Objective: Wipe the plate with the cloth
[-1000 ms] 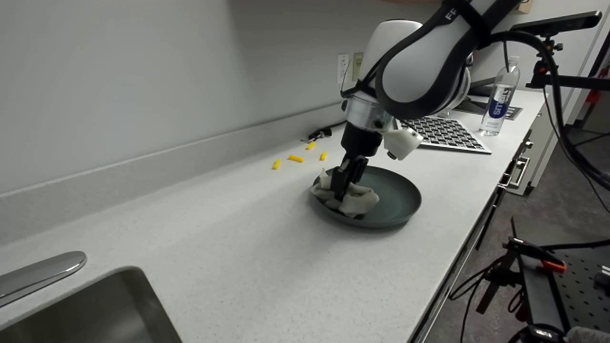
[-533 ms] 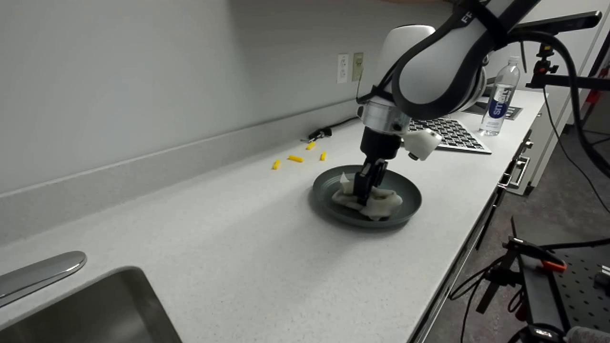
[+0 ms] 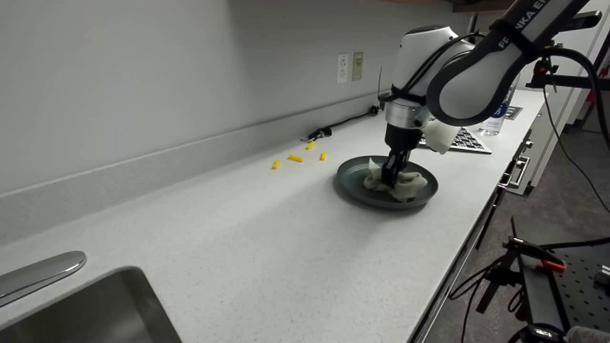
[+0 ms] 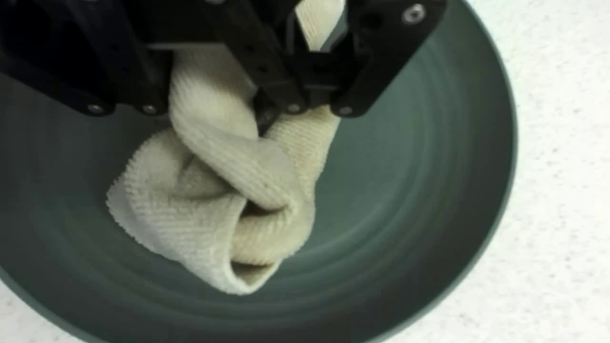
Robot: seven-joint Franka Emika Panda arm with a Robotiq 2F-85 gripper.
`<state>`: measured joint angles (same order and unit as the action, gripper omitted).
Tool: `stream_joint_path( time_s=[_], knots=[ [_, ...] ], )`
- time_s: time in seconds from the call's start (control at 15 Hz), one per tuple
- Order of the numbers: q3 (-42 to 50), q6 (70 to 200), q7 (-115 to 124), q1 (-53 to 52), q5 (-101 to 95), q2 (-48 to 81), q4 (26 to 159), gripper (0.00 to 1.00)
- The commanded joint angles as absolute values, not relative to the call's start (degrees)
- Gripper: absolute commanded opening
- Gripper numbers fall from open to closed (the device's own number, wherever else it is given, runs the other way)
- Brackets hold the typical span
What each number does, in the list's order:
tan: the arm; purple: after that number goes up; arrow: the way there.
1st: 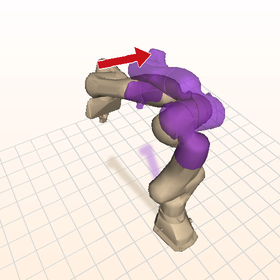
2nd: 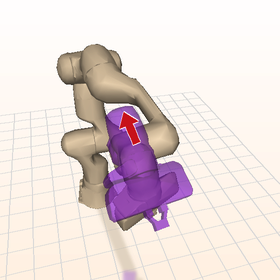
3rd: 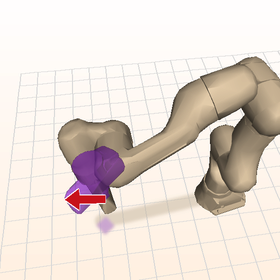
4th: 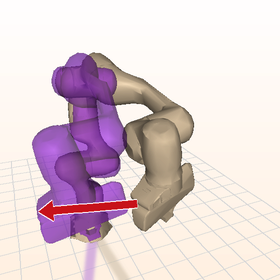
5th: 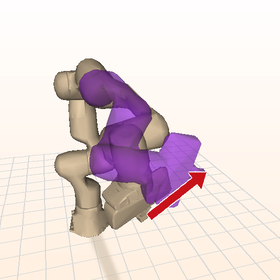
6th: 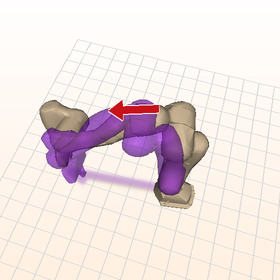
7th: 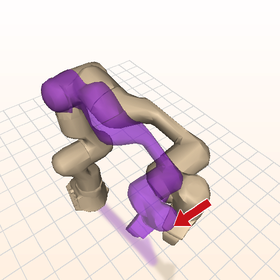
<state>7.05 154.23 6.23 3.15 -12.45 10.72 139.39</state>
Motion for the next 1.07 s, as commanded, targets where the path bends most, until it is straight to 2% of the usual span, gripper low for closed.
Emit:
stream_joint_path(
  time_s=[0.0,0.4,1.0],
  knots=[
    [11.08,154.86,14.47,0.95,-22.60,11.73,136.85,0.04],
    [12.61,154.89,23.50,-0.67,-30.23,14.73,132.26,0.04],
    [2.91,156.91,14.89,-0.40,-10.33,16.51,130.68,0.04]
  ],
)
